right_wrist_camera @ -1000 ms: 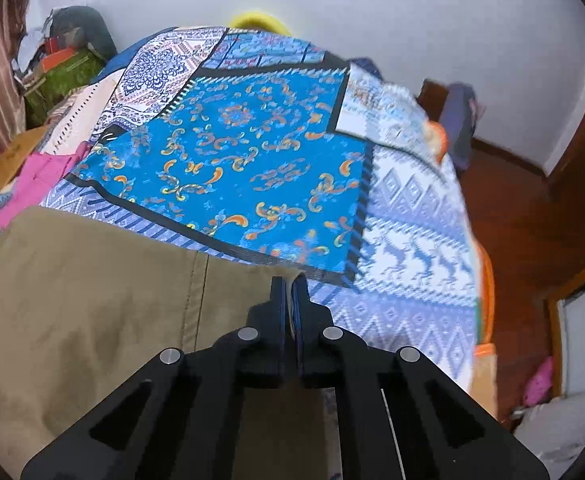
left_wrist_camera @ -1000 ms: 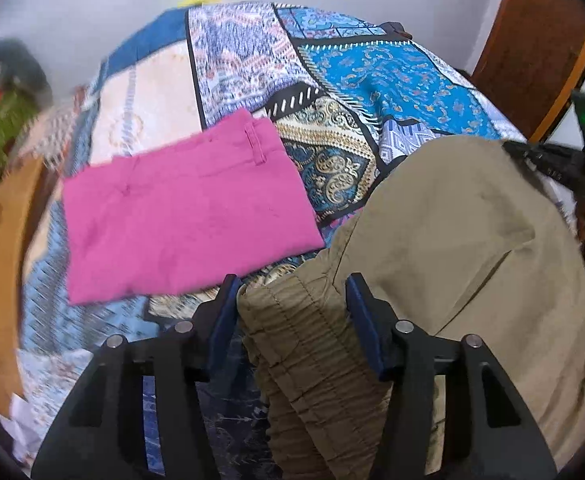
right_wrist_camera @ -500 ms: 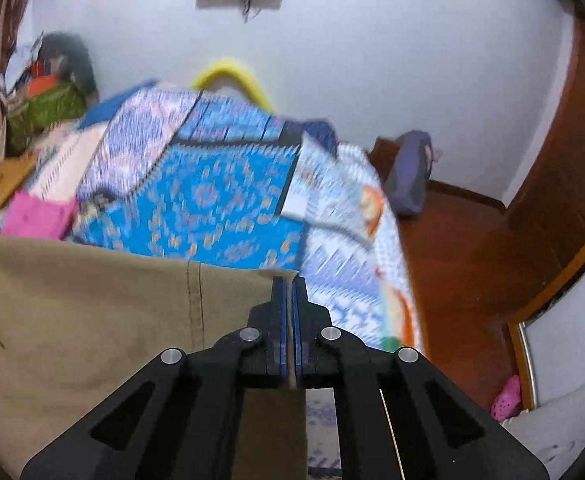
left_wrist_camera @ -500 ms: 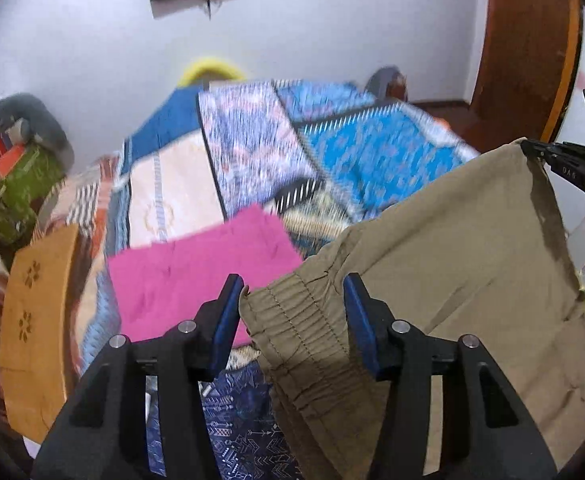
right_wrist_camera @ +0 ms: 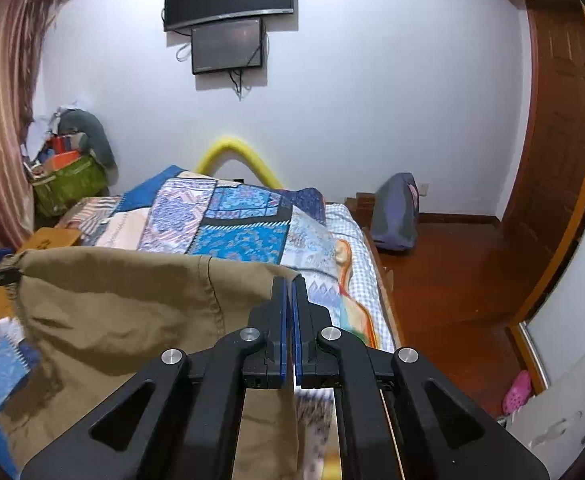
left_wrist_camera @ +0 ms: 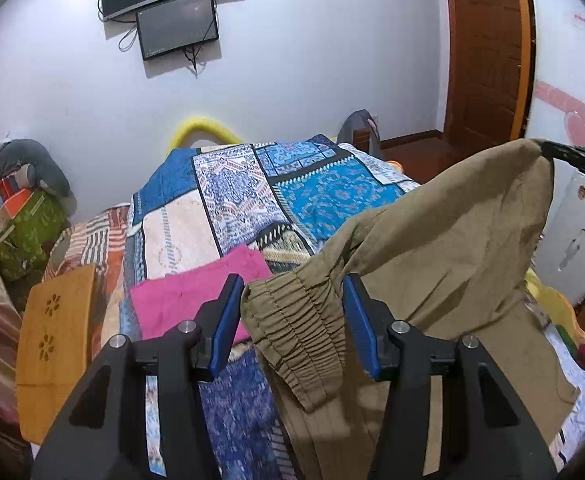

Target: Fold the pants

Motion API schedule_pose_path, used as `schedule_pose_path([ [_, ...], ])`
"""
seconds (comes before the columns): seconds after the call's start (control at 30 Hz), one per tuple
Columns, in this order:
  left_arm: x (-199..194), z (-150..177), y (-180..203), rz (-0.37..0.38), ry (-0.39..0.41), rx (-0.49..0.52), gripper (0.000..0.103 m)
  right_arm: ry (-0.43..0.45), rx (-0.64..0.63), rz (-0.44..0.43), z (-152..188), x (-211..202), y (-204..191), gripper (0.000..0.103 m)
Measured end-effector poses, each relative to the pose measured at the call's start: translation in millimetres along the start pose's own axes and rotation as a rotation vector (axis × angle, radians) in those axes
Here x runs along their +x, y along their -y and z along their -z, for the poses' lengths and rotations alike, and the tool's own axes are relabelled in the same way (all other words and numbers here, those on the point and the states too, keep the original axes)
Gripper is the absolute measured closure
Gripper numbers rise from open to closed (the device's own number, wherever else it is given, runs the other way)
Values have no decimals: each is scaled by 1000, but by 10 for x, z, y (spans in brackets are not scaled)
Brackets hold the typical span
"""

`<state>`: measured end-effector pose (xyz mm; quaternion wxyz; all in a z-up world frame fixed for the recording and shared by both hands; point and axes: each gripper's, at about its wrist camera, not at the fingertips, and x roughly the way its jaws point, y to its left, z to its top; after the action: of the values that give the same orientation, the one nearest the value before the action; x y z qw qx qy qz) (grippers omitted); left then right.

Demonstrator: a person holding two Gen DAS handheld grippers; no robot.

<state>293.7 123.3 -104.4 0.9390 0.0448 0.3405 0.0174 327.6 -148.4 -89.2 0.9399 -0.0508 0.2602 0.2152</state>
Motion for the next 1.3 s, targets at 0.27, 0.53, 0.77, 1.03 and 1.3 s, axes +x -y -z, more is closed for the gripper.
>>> schedule_pose_path([
  [0.27, -335, 512, -13, 83, -47, -37, 75, -33, 56, -69, 600, -505, -105, 101],
  [0.53, -516, 1018, 121, 154, -99, -65, 75, -112, 80, -76, 1282, -732, -303, 101],
  [0.77, -529, 1224, -30, 206, -106, -167, 42, -176, 135, -66, 1719, -792, -309, 101],
  [1.03, -548, 1343, 73, 321, -143, -144, 58, -207, 194, -71, 1949, -861, -260, 101],
  [1.3, -679, 1630, 134, 309, -187, -126, 60, -241, 184, -57, 2128, -940, -312, 101],
])
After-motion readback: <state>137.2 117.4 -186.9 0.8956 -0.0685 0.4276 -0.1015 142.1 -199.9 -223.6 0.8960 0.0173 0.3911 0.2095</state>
